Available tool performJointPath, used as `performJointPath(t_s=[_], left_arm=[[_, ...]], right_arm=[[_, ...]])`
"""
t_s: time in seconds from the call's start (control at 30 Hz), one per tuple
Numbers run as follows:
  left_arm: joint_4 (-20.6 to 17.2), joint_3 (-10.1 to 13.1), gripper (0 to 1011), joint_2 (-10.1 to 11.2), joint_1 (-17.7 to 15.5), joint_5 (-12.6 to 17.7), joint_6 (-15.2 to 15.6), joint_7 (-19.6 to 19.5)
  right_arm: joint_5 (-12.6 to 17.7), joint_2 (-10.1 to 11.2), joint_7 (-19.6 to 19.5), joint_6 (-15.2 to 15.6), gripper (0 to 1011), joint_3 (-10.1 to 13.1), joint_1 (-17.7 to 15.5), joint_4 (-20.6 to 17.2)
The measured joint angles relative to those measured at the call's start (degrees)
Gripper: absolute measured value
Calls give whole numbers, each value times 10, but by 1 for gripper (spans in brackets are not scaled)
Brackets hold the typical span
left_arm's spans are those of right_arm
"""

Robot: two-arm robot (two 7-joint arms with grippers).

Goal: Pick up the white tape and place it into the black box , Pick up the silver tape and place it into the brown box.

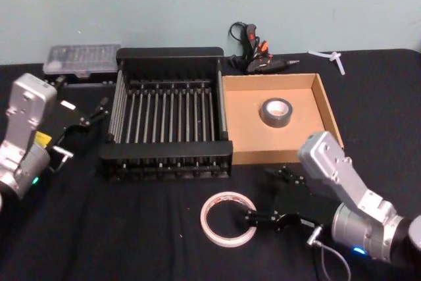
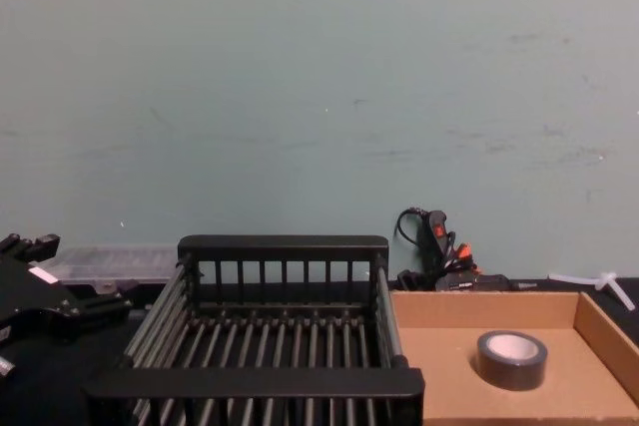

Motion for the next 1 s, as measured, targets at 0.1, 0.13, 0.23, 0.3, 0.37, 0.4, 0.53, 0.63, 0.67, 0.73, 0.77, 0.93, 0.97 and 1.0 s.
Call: performJointPath(t_s=[0.1, 0.13, 0.23, 0.3, 0.37, 0.4, 0.53, 0.63, 0.67, 0.73, 0.77, 0.93, 0.97, 1.0], left_arm=[[0, 0, 1001, 0, 0, 0, 0, 0], [0, 0, 1001, 0, 0, 0, 0, 0], [0, 0, 1001, 0, 0, 0, 0, 0], [0, 0, 1001, 0, 0, 0, 0, 0], [0, 0, 1001, 0, 0, 0, 0, 0], [0, 0, 1001, 0, 0, 0, 0, 0], [0, 0, 1001, 0, 0, 0, 0, 0], [0, 0, 1001, 0, 0, 0, 0, 0], [0, 0, 1001, 0, 0, 0, 0, 0], [0, 0, 1001, 0, 0, 0, 0, 0], [0, 0, 1001, 0, 0, 0, 0, 0], [0, 0, 1001, 0, 0, 0, 0, 0], [0, 0, 1001, 0, 0, 0, 0, 0], [0, 0, 1001, 0, 0, 0, 0, 0]], right_arm=[[-5, -2, 2, 3, 1003, -8, 3, 3], [-6, -3, 2, 4, 1002, -10, 4, 4], [-11, -6, 3, 10, 1002, -17, 8, 9], [-13, -9, 4, 15, 1002, -21, 11, 13], [-14, -11, 4, 18, 1002, -23, 13, 15], [-15, -13, 4, 21, 1002, -25, 15, 18], [-17, -18, 3, 25, 1002, -27, 18, 25], [-19, -20, 3, 27, 1002, -29, 20, 28], [-19, -22, 3, 28, 1002, -29, 22, 30], [-19, -24, 3, 29, 1002, -30, 23, 32], [-19, -26, 3, 30, 1002, -30, 24, 33], [-19, -29, 2, 34, 1002, -30, 26, 36], [-19, -29, 3, 36, 1002, -31, 26, 37], [-19, -29, 3, 36, 1002, -31, 27, 37]])
